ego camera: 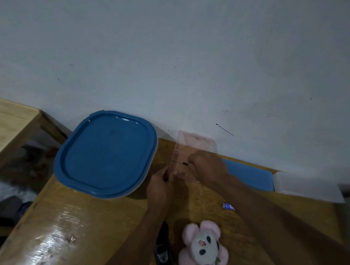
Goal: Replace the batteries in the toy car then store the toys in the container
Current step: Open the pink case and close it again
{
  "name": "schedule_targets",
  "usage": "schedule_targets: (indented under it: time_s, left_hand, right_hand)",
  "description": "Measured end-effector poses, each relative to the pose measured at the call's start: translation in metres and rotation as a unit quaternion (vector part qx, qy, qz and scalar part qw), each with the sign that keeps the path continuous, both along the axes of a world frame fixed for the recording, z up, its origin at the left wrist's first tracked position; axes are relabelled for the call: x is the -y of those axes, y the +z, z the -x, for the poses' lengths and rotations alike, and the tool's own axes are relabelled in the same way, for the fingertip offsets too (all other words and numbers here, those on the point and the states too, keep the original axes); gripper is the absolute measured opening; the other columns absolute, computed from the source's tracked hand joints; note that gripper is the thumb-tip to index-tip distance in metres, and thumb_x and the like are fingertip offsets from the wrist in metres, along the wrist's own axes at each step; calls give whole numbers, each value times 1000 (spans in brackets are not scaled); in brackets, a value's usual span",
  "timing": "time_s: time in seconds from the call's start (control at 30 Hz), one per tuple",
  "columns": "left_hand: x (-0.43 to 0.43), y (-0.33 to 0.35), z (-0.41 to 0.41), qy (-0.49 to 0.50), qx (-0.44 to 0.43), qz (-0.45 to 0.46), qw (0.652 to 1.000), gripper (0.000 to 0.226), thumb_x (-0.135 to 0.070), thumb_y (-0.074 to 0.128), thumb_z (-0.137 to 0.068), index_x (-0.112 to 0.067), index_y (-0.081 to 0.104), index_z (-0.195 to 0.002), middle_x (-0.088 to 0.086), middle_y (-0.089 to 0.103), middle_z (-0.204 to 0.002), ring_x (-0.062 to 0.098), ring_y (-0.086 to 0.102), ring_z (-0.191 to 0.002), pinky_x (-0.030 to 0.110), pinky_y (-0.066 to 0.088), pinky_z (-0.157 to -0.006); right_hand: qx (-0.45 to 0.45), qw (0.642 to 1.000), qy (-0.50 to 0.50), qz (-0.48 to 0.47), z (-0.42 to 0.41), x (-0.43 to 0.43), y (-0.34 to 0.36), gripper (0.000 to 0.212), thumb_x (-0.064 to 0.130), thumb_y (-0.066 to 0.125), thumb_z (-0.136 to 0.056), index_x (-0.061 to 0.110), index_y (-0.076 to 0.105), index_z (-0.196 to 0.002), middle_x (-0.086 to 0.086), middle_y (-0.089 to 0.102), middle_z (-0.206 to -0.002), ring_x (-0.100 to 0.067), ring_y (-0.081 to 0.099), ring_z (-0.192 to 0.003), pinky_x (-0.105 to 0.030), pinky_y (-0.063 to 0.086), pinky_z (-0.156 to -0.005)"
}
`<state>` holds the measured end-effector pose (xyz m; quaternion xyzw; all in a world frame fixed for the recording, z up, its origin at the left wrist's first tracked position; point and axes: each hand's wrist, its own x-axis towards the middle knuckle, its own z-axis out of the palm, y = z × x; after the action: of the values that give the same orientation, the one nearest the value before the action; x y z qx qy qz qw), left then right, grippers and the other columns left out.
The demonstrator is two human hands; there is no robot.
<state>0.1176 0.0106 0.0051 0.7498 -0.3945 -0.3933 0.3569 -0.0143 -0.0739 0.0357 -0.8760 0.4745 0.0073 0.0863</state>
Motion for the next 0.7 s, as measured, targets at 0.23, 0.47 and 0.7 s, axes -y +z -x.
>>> schedule_targets:
  time_s: [0.23,0.47,0.7]
  left_hand:
    - [1,0,0,-13,7,6,1000,23,-31,53,-99,-24,67,-117,-9,69,-95,8,59,-88,18,37,-65]
    - [0,2,-1,-32,12,9,999,25,-31,52,-99,-22,65,-117,-14,62,-86,7,58,-84,14,36,-62]
    - [-11,11,4,-52,127,27,990,40,-21,52,-99,-19,49,-138,7,57,-129,23,58,-113,28,44,-91]
  right_hand:
    - [-66,998,3,-1,-18,2,0,18,17,55,-92,14,69,-102,-9,68,-104,-27,64,-92,-31,44,-68]
    - [-39,998,-19,-44,-22,-4,13,23,23,60,-90,7,65,-105,-13,65,-108,-28,61,-97,-29,36,-68]
    - [23,994,-96,-38,-4,-11,22,20,24,52,-91,8,60,-101,-13,63,-101,-31,61,-92,-30,35,-65]
